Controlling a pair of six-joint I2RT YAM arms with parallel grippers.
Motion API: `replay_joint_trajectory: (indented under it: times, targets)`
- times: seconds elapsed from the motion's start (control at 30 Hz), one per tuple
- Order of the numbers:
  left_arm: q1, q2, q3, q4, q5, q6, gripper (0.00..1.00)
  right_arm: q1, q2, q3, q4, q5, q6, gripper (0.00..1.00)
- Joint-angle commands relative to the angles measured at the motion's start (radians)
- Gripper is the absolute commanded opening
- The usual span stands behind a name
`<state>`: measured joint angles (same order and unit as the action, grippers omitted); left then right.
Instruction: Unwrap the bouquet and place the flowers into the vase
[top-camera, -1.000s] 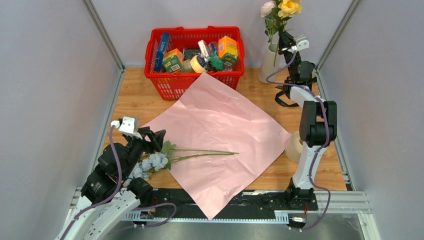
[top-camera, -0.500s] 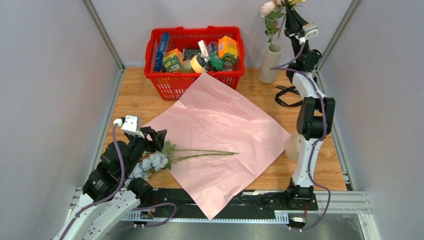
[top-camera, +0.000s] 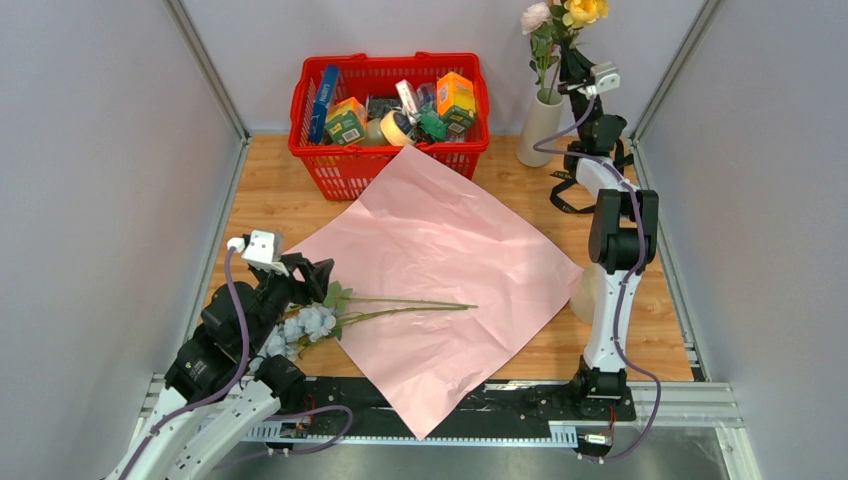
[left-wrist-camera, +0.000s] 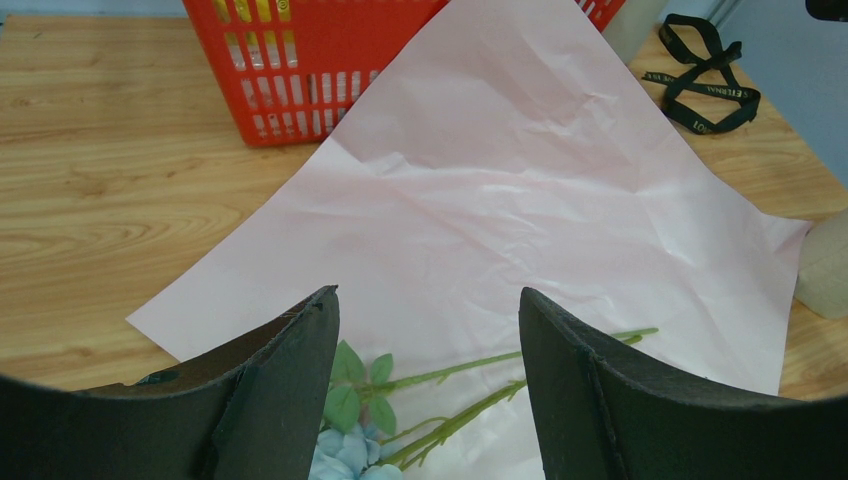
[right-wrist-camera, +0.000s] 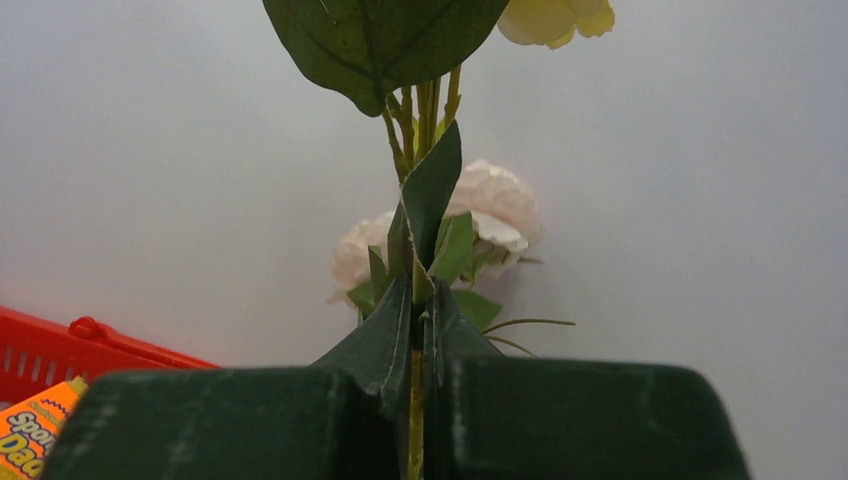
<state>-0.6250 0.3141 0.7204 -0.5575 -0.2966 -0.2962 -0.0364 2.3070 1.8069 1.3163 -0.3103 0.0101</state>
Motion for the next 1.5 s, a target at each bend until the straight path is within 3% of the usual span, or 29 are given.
replay_joint_trajectory:
  times: [0.0,0.23,0.3,0.4,0.63,0.7,0.93,1.07,1.17,1.2,1.23,1.37,1.47]
  targets:
    - [0.004,-0.012,-0.004,0.031,0.014,0.012,0.75,-0.007,-0.023,-0.069,-0.011,0.077,0.04,0.0]
    - [0.002,-0.032,-0.006,0.034,0.014,0.011,0.74,0.007,-0.112,-0.118,-0.337,0.158,0.022,0.07]
    - [0.002,-0.035,-0.006,0.034,0.016,0.011,0.74,0.012,-0.126,-0.084,-0.503,0.191,0.022,0.11]
    - [0.002,-0.036,-0.004,0.038,0.016,0.012,0.74,0.018,-0.158,-0.098,-0.586,0.238,0.002,0.22]
    - [0.004,-0.038,-0.007,0.036,0.008,0.012,0.74,0.024,-0.271,-0.188,-0.615,0.229,-0.006,0.62]
    - [0.004,-0.037,-0.007,0.036,0.007,0.012,0.75,0.024,-0.311,-0.199,-0.667,0.217,-0.004,0.68]
    - [0.004,-0.009,-0.009,0.041,-0.016,0.026,0.75,0.032,-0.516,-0.31,-0.876,0.204,-0.002,0.77]
    - [0.004,0.026,-0.006,0.03,-0.021,0.031,0.75,0.076,-0.645,-0.412,-0.989,0.264,-0.067,0.84]
    - [0.004,0.055,-0.003,0.025,-0.019,0.028,0.75,0.093,-0.788,-0.538,-1.035,0.266,-0.016,0.9]
    - [0.004,0.062,-0.001,0.025,-0.016,0.029,0.75,0.098,-0.832,-0.561,-1.063,0.237,-0.016,0.92]
    - [0.004,0.071,-0.001,0.025,-0.015,0.028,0.75,0.105,-0.866,-0.576,-1.113,0.209,0.017,1.0]
    - [0.004,0.1,0.001,0.024,-0.013,0.028,0.77,0.128,-0.984,-0.612,-1.298,0.171,0.135,1.0]
    - [0.004,0.12,0.004,0.019,-0.007,0.026,0.77,0.132,-1.07,-0.684,-1.387,0.004,0.201,1.0]
